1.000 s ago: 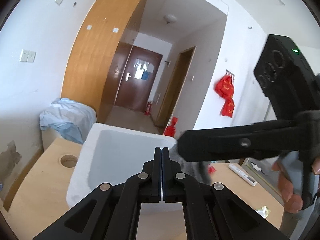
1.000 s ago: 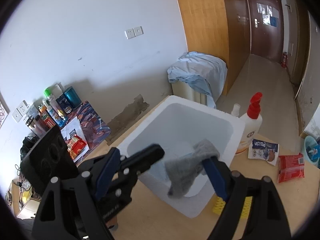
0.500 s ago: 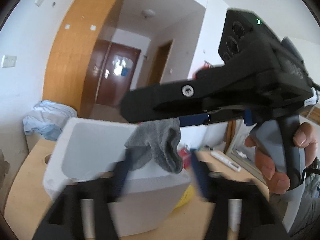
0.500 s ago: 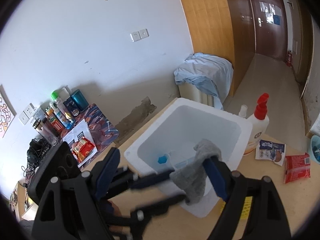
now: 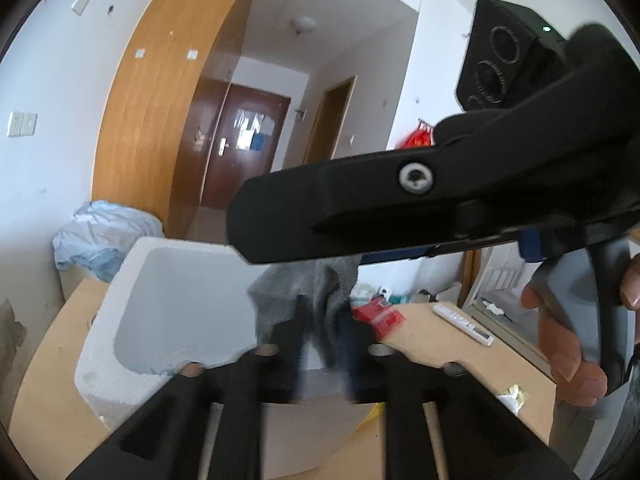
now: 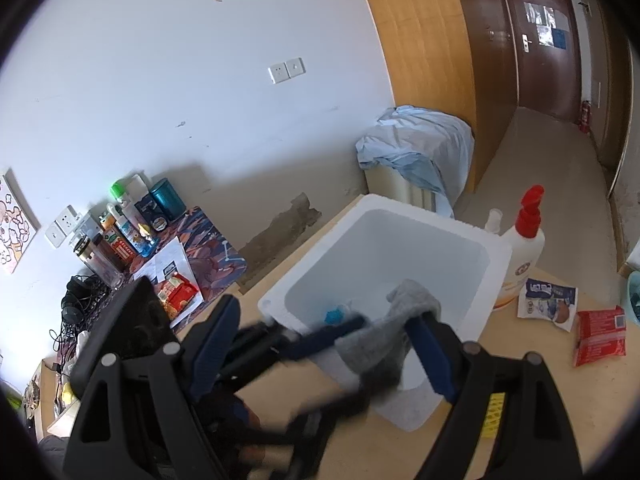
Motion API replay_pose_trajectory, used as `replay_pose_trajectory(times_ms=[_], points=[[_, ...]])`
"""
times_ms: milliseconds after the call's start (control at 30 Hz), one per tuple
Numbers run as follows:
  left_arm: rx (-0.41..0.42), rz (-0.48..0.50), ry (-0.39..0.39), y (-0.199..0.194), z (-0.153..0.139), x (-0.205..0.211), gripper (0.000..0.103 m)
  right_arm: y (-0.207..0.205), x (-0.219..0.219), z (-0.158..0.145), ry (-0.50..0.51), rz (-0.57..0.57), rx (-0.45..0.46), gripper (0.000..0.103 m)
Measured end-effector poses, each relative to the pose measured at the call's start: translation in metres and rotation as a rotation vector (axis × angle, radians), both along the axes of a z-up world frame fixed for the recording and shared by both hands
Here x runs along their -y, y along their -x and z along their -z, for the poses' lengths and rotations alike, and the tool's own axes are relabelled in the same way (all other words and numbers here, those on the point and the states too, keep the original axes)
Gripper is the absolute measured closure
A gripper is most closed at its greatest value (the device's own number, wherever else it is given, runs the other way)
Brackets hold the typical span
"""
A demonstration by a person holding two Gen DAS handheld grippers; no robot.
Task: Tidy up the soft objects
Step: 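Lower the grey sock into the foam box and open the left tool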
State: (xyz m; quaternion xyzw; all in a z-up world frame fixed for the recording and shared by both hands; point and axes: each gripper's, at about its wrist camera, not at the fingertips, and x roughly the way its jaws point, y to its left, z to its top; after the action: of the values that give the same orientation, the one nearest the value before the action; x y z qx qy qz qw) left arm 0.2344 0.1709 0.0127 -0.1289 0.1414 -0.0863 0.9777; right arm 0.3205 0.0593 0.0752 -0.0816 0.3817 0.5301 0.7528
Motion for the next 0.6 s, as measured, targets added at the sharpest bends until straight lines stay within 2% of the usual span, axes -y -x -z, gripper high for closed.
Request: replay_pose_trajectory(times_ms=[267, 500, 600], points=[[0.047, -0.035, -0.02, 0.004, -0.004, -0.002, 0.098, -0.002, 0.002, 0.002, 0.02, 0.018, 0.017, 0.017], [0.021, -0.126, 0.03, -0.008, -0.007, -0.031, 0.098, -0.001, 0.002, 0.004, 0.031, 0.013, 0.013, 0.017], [0.009, -0.151, 0.025, -0.012, -0.01, -0.04, 0.098, -0.001, 0.004, 0.003, 0.024, 0.007, 0.004, 0.017]])
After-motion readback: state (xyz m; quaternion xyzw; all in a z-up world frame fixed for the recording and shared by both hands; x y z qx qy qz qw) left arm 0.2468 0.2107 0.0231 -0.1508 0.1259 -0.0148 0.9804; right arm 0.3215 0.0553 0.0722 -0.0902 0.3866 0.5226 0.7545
